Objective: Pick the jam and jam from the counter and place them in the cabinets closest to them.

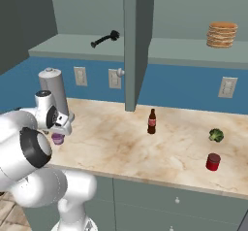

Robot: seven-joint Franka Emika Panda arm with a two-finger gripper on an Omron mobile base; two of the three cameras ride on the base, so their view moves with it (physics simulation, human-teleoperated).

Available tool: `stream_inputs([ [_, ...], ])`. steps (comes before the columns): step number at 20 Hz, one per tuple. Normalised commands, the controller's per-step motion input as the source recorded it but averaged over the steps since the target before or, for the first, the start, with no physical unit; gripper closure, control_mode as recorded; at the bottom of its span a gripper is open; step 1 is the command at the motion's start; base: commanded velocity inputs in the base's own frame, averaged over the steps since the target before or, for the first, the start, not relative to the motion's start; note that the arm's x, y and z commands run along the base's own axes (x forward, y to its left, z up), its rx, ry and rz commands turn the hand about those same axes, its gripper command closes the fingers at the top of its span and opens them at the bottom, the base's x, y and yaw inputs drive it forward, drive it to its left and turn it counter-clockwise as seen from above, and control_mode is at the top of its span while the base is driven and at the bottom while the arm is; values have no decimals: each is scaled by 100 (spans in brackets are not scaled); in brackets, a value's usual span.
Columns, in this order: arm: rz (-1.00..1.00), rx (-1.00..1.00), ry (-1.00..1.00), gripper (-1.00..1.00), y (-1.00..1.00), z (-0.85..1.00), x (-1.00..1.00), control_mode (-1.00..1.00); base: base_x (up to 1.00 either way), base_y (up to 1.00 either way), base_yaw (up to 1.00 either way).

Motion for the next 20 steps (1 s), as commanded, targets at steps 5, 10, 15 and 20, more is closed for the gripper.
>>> stream_inputs([
  [5, -1, 0, 0, -100, 5, -19, 24, -100, 0, 0, 0],
  [10, -1, -1, 0, -100, 6, -24, 21, -100, 0, 0, 0],
  [15, 0, -1, 0, -100, 5, -33, 15, -100, 0, 0, 0],
  [20, 0, -3, 0, 100, 6, -32, 13, -100, 0, 0, 0],
])
